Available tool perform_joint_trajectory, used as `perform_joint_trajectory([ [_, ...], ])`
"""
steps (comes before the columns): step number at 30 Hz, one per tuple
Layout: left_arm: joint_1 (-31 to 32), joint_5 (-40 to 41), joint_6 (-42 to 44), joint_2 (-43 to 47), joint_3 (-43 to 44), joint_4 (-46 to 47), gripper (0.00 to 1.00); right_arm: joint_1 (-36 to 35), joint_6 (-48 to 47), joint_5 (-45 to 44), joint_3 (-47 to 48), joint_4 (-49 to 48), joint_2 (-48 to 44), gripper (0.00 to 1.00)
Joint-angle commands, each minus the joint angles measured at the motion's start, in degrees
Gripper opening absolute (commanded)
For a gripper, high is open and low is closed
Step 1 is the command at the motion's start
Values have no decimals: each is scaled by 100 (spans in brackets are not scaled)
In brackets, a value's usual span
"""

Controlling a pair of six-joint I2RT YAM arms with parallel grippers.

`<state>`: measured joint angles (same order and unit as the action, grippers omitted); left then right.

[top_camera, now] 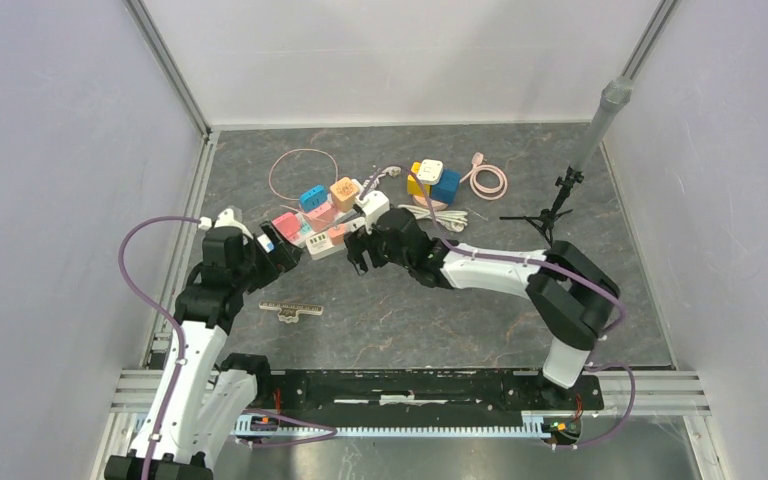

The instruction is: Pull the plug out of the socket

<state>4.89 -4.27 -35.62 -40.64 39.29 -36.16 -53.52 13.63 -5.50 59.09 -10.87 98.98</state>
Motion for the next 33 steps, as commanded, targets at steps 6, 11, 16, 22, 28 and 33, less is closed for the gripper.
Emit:
perform_joint_trajectory([
  [6,-14,343,-223,8,71,-322,100,-116,-214,-731,1346,-604,1214,94],
  [11,-7,399,-159,-69,142,-365,100,-172,-252,-747,1665,-1010,1686,93],
  [16,-5,334,-150,-229,327,-453,100,-195,-441,-1411,2301,-570,2252,91],
  [22,-9,316,-213,-380,426,-481,100,-194,-558,-1254,2309,-537,2337,60],
  [28,-13,132,-325,-404,316,-368,100,-195,-396,-1145,1980,-449,2122,43],
  [33,0,-1354,-305,-728,-11,361,100,-196,-236,-1111,1553,-317,1723,39],
])
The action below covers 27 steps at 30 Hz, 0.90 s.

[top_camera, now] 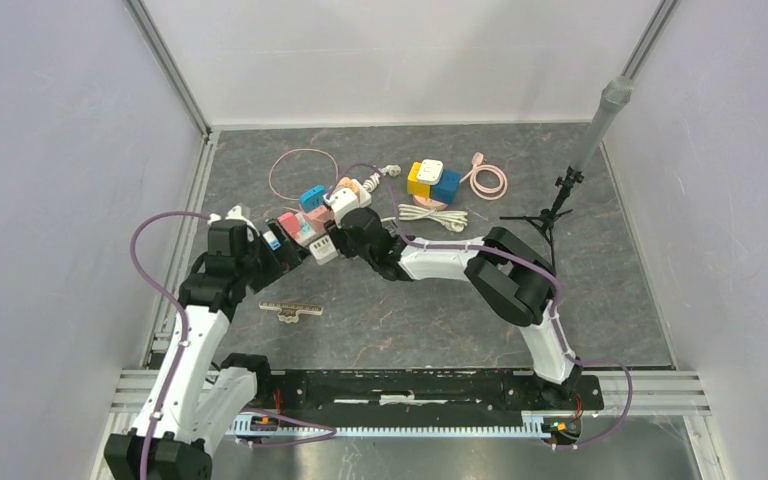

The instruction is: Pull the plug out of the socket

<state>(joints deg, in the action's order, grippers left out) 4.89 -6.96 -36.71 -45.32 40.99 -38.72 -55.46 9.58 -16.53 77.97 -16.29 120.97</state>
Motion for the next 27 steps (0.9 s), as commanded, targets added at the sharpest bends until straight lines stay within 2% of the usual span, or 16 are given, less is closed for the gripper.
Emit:
perform_joint_trajectory([
  [1,-6,-1163,-240,-355,-235,660,100,0,235,40,-470,257,-554,39],
  [6,-4,-1154,-528,-451,-739,1063,100,-35,467,179,-1115,343,-1056,39],
  [8,-5,-1082,-694,-391,-981,1307,100,-38,516,261,-1274,305,-1119,43],
  [9,-5,-1088,-791,-381,-1104,1485,99,-35,524,298,-1294,286,-1119,47],
  [13,4,-1151,-1102,-519,-1461,2110,98,-40,459,300,-1152,342,-1049,87],
  [15,4,-1148,-1207,-661,-1533,2347,98,-40,439,199,-1083,381,-1067,96],
  [17,19,-1058,-1320,-782,-1588,2526,98,-35,387,179,-1020,385,-1064,95],
  [22,107,-884,-1602,-1239,-1690,3170,91,-22,413,381,-624,654,-738,70],
  [27,337,-907,-1576,-1866,-1535,3480,87,-17,448,409,-688,546,-697,56],
])
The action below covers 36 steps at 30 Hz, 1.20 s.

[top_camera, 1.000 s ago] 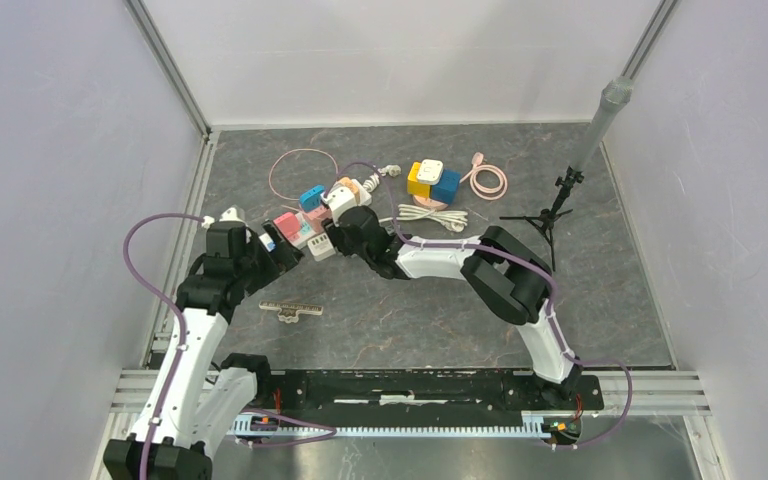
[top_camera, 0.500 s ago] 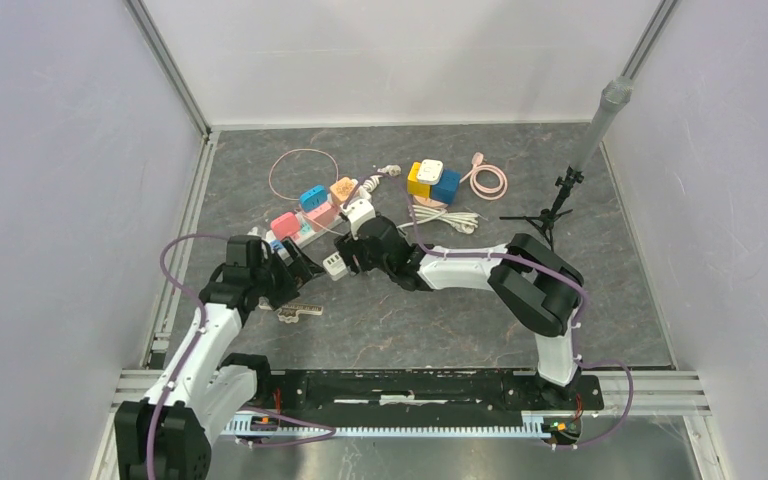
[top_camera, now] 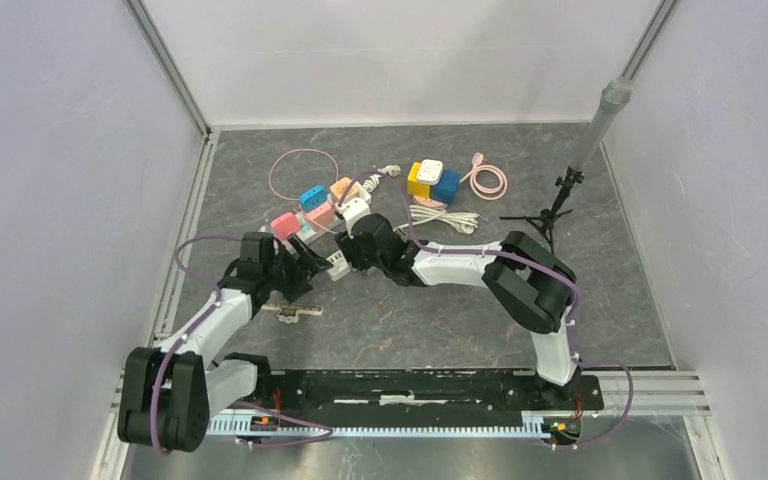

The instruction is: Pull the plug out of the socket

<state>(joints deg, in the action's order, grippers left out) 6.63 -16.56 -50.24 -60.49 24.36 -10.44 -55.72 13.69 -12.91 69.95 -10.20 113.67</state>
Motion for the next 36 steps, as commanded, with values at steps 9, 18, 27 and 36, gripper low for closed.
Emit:
perform_joint_trajectory([
  [9,605,614,-346,-1109,243,991,63,9,73,68,48,-97,-13,30],
  [18,723,1352,-579,-1011,3,657,61,9,47,85,-145,-140,-209,9],
  [27,803,1796,-707,-1202,-106,174,52,5,35,187,-119,-253,-420,0],
  [36,1084,2007,-687,-1591,107,-8,45,35,207,251,839,15,-541,0],
])
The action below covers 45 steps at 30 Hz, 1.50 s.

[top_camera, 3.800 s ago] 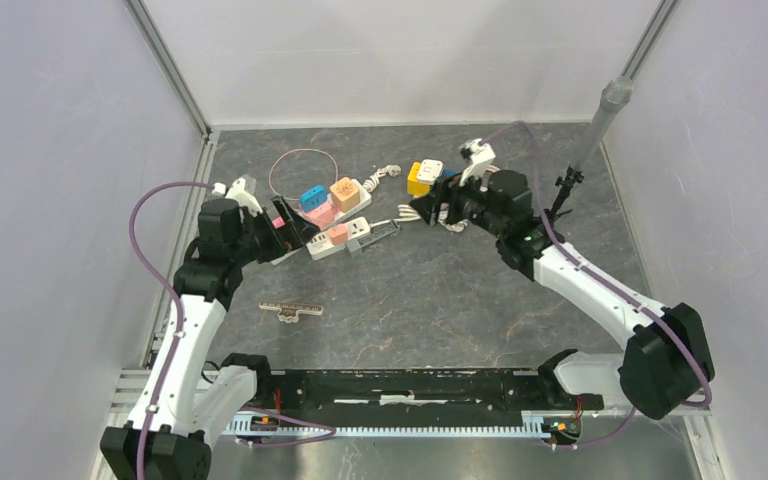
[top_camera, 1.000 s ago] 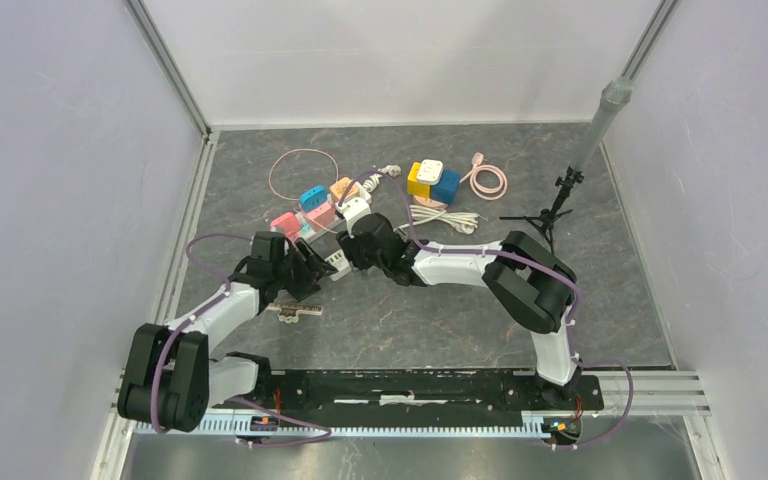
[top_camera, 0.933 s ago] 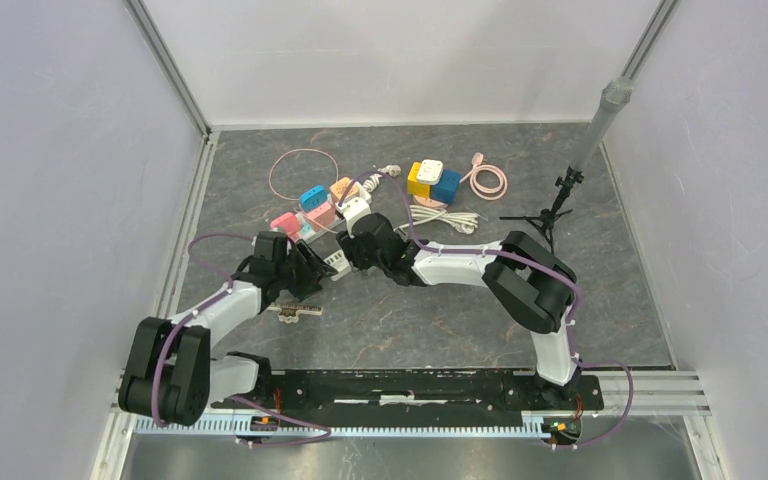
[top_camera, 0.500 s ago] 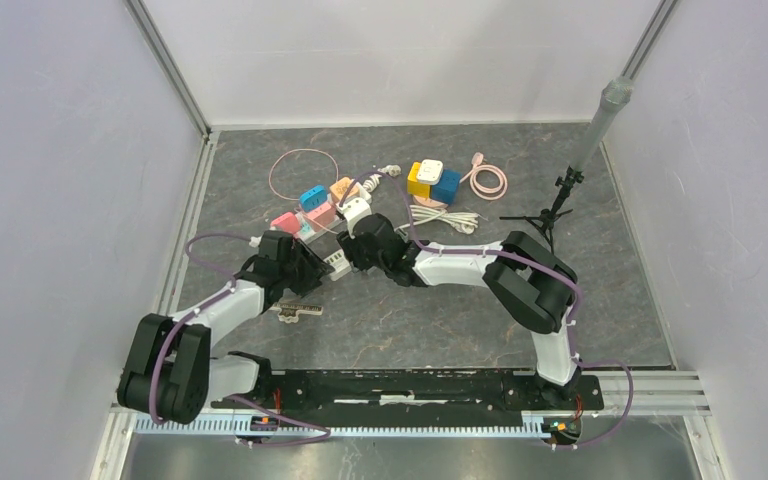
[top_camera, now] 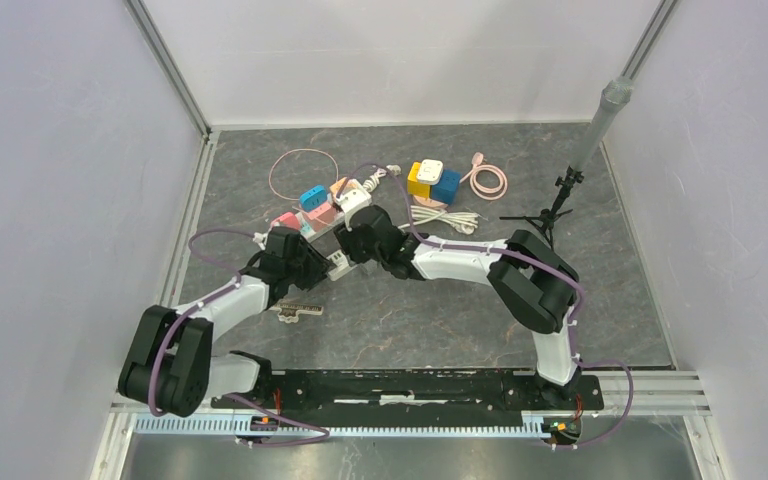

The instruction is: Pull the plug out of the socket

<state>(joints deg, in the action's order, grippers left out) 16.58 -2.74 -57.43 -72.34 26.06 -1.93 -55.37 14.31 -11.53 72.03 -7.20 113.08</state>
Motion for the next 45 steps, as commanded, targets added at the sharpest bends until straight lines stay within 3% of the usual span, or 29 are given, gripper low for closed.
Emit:
perform_joint_trajectory([
  [1,107,610,26,-465,-36,-869,44,0,153,123,616,-330,-534,0],
  [7,140,543,61,-369,89,-997,43,63,71,-282,475,-310,-890,0],
  [14,152,301,688,1267,699,-1504,56,245,-194,-498,502,391,-1257,0],
  [19,144,248,925,2428,1041,-2324,59,298,-461,134,408,1126,-1456,0],
  [26,144,1747,882,3593,1661,-3542,64,310,-974,1925,201,1981,-1604,0],
  [30,139,2693,735,3636,2190,-4050,71,295,-1257,2558,-72,2672,-1714,0],
  [33,135,2849,845,3375,2534,-4148,74,275,-1574,2597,-334,3242,-1833,0],
  [39,135,2799,855,2804,2746,-4113,80,273,-1765,2028,-815,4057,-2062,0],
  [45,135,2665,752,2469,2720,-4043,84,255,-1439,666,-980,5095,-2026,0],
])
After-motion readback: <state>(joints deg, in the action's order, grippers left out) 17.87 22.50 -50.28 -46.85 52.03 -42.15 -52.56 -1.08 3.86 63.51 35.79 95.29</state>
